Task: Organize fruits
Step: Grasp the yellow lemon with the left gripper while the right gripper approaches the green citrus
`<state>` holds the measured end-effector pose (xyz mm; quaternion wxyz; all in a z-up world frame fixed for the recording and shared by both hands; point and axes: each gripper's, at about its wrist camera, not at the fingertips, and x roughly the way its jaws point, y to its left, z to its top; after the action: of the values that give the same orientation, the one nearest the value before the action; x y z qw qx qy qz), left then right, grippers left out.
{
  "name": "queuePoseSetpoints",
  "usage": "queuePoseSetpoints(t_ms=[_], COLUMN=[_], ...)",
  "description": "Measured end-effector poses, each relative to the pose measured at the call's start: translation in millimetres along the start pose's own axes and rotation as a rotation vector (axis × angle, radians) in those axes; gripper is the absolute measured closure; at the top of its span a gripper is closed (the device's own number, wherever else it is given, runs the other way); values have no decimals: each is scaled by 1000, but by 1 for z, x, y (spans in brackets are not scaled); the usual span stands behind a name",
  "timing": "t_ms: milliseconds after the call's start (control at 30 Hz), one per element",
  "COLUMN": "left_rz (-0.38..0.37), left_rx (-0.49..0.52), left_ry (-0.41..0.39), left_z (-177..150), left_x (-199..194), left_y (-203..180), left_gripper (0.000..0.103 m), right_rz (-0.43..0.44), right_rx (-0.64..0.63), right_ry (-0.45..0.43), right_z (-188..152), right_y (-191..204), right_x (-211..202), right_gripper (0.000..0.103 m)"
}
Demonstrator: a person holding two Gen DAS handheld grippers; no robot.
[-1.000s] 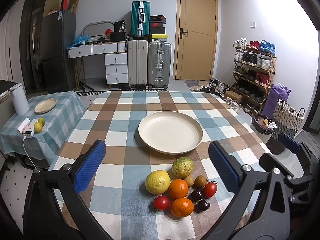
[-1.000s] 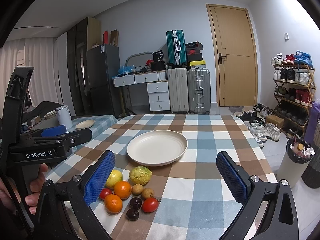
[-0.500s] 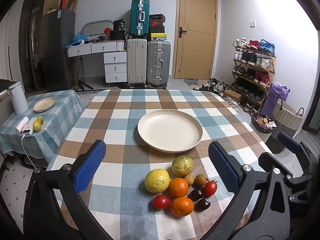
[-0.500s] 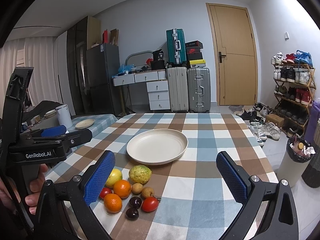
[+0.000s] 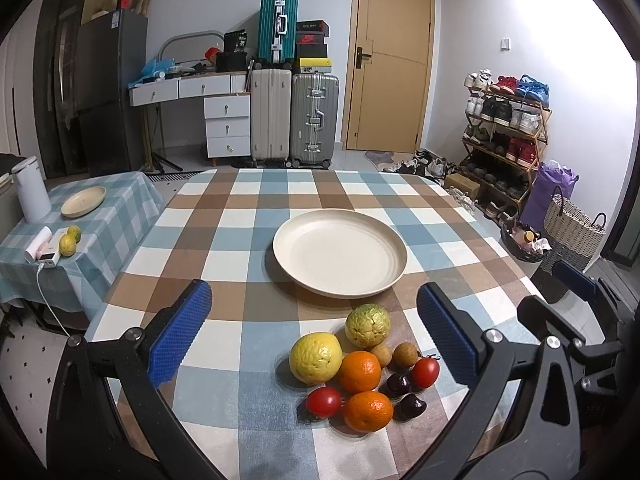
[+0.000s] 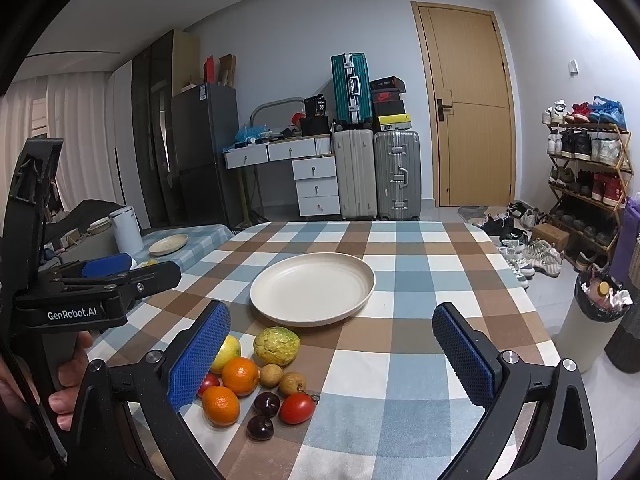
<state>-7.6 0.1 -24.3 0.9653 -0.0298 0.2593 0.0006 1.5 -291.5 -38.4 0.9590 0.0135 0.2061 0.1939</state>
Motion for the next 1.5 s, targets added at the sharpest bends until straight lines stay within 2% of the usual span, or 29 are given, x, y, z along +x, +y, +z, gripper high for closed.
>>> queuePoseSetpoints(t_ms=[67,333,767,867,967,1167,1267,1433,1500], left_rz=[-45,-98,-257,-277,-331,-443,-490,-517,-530], left_rx=[-15,-60,-154,-183,-226,-351,-383,-387,-427], left_ry=[21,95,244,274,309,374,402,438,464], left_z=[2,-9,-22,-24,-27,-37,-40,-43,-47], left_x=[7,37,97,111,122,146,158,173,180], left_y=[3,17,51,59,66,80,85,85,88], left_gripper=[1,1,1,3,6,17,26,40,57], right_rz=[0,5,18,22,23,26,28,33,37], right_rx=[3,20,46,48,50,57,61,53,53], right_ry=[6,38,102,114,127,145,153,166,172], right_z=[1,0,-7,-10,-13,-16,-17,-18,-19], right_y=[-2,-7,-18,-19,-19,-19,-18,-16,-14], right_x=[3,21,64,71,78,87,91,95,97], right_gripper=[0,0,0,0,0,0,0,0,0])
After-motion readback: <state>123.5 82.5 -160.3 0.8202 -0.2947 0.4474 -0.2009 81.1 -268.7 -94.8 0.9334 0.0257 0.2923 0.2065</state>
